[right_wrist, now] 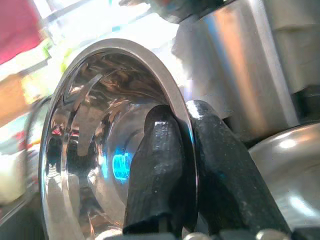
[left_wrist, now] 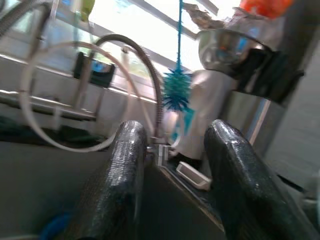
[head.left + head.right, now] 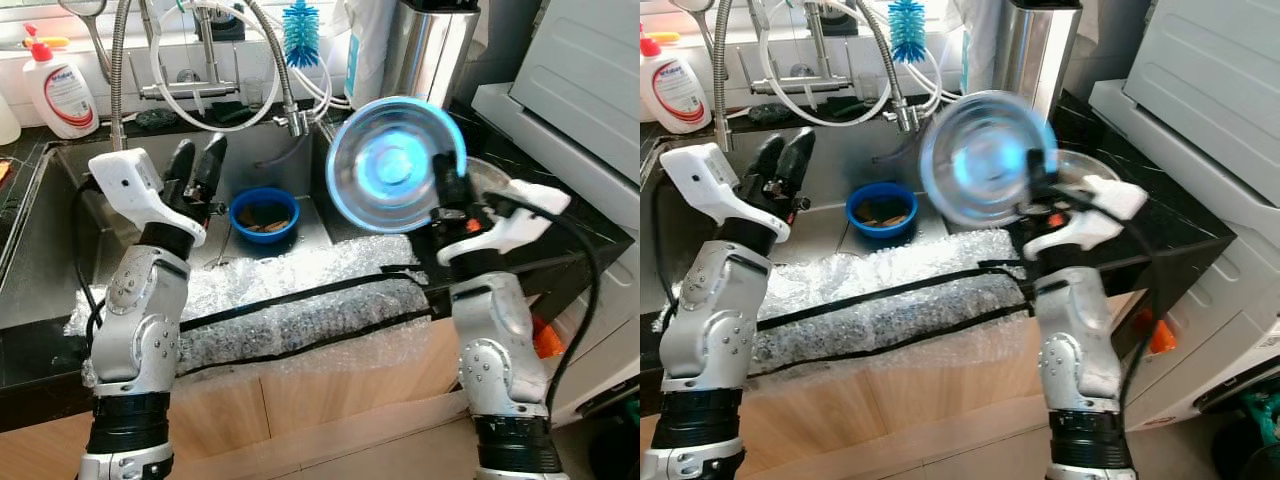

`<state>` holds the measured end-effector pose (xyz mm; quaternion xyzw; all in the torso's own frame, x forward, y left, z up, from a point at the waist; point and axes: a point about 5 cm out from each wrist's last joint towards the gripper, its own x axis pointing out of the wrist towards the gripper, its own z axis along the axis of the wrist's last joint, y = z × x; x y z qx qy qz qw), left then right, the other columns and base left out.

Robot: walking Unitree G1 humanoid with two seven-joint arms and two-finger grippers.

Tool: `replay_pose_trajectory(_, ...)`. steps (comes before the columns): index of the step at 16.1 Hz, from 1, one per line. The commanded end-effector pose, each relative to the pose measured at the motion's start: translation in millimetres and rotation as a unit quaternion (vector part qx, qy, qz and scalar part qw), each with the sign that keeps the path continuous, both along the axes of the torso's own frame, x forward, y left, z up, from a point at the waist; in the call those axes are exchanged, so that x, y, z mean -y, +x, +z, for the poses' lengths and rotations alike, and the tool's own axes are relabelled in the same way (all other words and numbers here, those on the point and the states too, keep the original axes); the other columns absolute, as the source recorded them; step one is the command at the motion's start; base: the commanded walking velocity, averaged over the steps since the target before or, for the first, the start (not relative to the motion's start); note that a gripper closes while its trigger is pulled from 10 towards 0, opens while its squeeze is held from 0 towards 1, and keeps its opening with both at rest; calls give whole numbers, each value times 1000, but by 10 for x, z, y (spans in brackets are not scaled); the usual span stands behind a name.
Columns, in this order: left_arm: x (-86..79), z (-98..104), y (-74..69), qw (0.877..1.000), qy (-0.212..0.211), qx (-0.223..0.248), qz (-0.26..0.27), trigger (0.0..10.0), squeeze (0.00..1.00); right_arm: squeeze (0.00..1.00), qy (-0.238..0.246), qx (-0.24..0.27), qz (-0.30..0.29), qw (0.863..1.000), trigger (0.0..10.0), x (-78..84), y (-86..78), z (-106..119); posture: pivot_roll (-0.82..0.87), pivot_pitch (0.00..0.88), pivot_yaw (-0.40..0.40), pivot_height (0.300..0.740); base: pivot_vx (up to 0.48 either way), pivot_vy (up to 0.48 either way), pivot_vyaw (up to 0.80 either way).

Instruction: Kitchen organization

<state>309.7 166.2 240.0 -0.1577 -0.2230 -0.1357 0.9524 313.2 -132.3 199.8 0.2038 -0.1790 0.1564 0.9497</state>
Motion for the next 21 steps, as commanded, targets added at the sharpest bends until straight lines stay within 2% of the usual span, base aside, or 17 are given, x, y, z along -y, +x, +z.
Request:
replay_pose_trajectory(1,33,23,-30,1000,16,5,-12,10000,0,0,-3,-3,22,1000,10000,-54,-3,-17,40,0,-23,740,0,0,0)
replay_pose_trajectory(2,95,14,-42,999,40,7,-24,10000,0,0,-19,-9,50,999,10000,-149,-4,-74,42,0,-24,740,0,0,0)
replay_pose_trajectory(3,103,13,-44,999,40,7,-26,10000,0,0,-22,-12,55,998,10000,-172,-2,-93,42,0,-24,740,0,0,0)
replay_pose_trajectory(4,106,-5,-45,999,44,2,-32,10000,404,0,-36,-20,57,998,10000,-209,29,-149,42,0,-26,740,0,0,0)
replay_pose_trajectory(5,86,3,-41,998,54,5,-24,10000,1000,0,-40,-29,53,997,10000,-226,73,-190,36,0,-26,740,0,0,0)
replay_pose_trajectory(6,77,8,-37,998,67,7,-15,10000,1000,0,-41,-31,51,997,10000,-227,83,-198,38,0,-27,740,0,0,0)
replay_pose_trajectory(8,79,31,-37,991,130,24,8,10000,1000,0,-55,-30,47,997,10000,-260,130,-215,51,0,-30,740,0,0,0)
replay_pose_trajectory(9,106,-3,-59,986,164,25,1,10000,0,0,-47,-28,46,997,10000,-264,144,-206,53,0,-31,740,0,0,0)
replay_pose_trajectory(11,127,-57,-65,981,192,20,0,10000,0,0,-48,-22,44,998,10000,-266,152,-185,55,0,-33,740,0,0,0)
replay_pose_trajectory(15,189,-102,-70,982,187,12,-22,10000,0,0,-33,8,36,999,10000,-244,158,-99,52,0,-28,740,0,0,0)
replay_pose_trajectory(18,252,-132,-70,984,175,5,-43,10000,0,0,-41,21,42,998,10000,-286,147,-78,53,0,-24,740,0,0,0)
replay_pose_trajectory(19,248,-146,-62,985,167,-1,-44,10000,1000,0,-45,24,49,997,10000,-320,139,-79,52,0,-22,740,0,0,0)
replay_pose_trajectory(21,247,-143,-58,986,162,-1,-44,10000,1000,0,-53,27,57,997,10000,-354,129,-87,55,0,-23,740,0,0,0)
